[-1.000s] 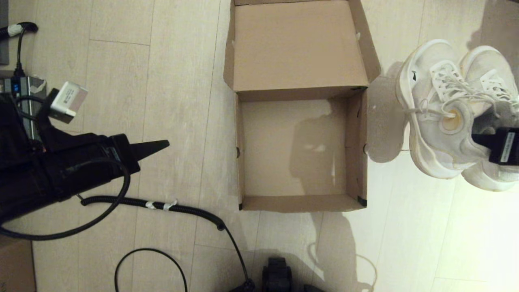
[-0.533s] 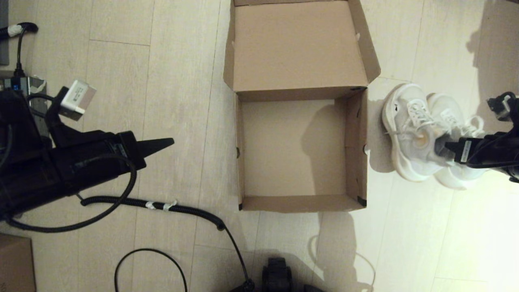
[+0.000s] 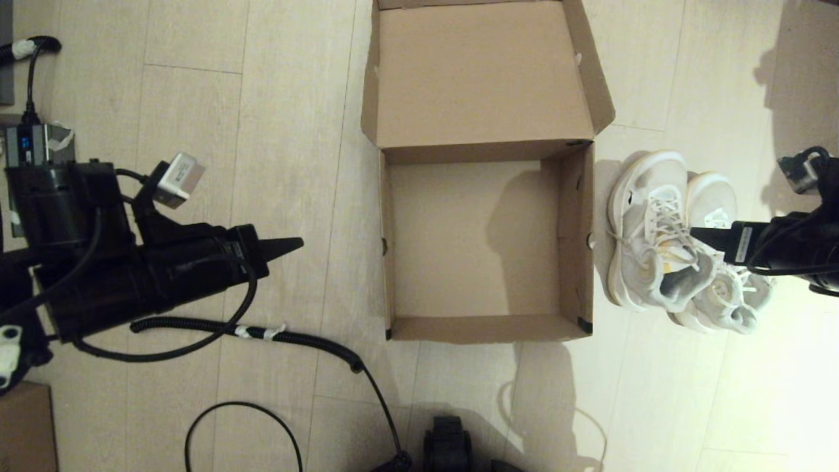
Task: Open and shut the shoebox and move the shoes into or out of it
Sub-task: Put the shoes out of the shoe box, then put the shoes into the shoe box
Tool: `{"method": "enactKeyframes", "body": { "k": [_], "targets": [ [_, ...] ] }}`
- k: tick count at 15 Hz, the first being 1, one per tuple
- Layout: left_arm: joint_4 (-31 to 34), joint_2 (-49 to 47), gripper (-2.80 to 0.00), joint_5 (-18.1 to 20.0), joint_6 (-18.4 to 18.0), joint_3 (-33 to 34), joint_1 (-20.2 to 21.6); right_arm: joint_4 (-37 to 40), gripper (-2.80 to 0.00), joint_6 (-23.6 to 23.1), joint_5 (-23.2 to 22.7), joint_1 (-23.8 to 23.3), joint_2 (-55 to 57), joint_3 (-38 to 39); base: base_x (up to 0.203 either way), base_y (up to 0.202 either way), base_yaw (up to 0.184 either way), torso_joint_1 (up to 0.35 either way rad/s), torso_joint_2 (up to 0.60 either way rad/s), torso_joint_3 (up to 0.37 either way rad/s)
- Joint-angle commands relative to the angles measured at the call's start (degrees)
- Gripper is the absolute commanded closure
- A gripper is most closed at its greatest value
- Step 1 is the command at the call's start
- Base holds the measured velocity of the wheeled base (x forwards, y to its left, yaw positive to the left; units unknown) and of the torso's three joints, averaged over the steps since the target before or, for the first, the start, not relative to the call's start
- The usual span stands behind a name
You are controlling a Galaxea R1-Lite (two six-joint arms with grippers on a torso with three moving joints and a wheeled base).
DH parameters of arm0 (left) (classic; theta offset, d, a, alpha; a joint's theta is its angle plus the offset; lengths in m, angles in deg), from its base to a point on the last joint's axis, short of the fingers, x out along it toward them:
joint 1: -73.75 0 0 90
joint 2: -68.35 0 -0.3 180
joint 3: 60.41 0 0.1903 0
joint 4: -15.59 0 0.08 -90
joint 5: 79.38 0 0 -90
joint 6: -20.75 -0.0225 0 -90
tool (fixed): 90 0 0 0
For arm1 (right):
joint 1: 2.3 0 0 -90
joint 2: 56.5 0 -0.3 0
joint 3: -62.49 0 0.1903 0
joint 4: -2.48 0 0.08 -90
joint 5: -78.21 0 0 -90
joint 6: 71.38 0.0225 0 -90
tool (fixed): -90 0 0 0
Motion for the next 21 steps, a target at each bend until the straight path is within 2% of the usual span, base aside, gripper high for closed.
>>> {"method": "enactKeyframes", "body": {
  "k": [1, 3, 4, 8, 11, 14, 21],
  "targets": [
    [-0.23, -5.46, 0.0, 0.11, 0.02, -5.8, -0.5, -0.1, -2.8, 0.22, -0.63, 2.7, -1.41, -1.25, 0.0, 0.0, 0.0, 0.0, 0.0, 0.0],
    [-0.17, -11.54, 0.0, 0.08, -0.04, -12.85, -0.81, -0.23, -2.8, 1.88, -1.06, 5.84, 1.85, -5.33, 0.0, 0.0, 0.0, 0.0, 0.0, 0.0],
    [-0.16, -15.08, 0.0, 0.05, -0.08, -16.72, -0.98, -0.29, 0.0, 2.69, -1.07, 6.87, 4.42, -7.84, 0.0, 0.0, 0.0, 0.0, 0.0, 0.0],
    [-0.51, -26.98, 0.0, 0.02, -0.04, -29.26, -1.38, -2.05, 0.0, 4.05, -1.12, 8.34, 16.28, -18.81, 0.0, 0.0, 0.0, 0.0, 0.0, 0.0],
    [-2.17, -33.11, 0.0, -0.1, 0.08, -37.8, -1.19, -11.91, 0.0, 8.41, -1.85, 8.62, 24.08, -24.3, 0.0, 0.0, 0.0, 0.0, 0.0, 0.0],
    [-2.42, -34.34, 0.0, -0.06, 0.02, -38.97, -2.44, -15.85, 0.0, 11.45, -2.3, 10.66, 22.49, -19.46, 0.0, 0.0, 0.0, 0.0, 0.0, 0.0],
    [-1.9, -37.65, 0.0, -0.24, 0.02, -44.6, -2.93, -16.56, 0.0, 12.09, -3.92, 15.23, 16.34, -10.15, 0.0, 0.0, 0.0, 0.0, 0.0, 0.0]
  ]
}}
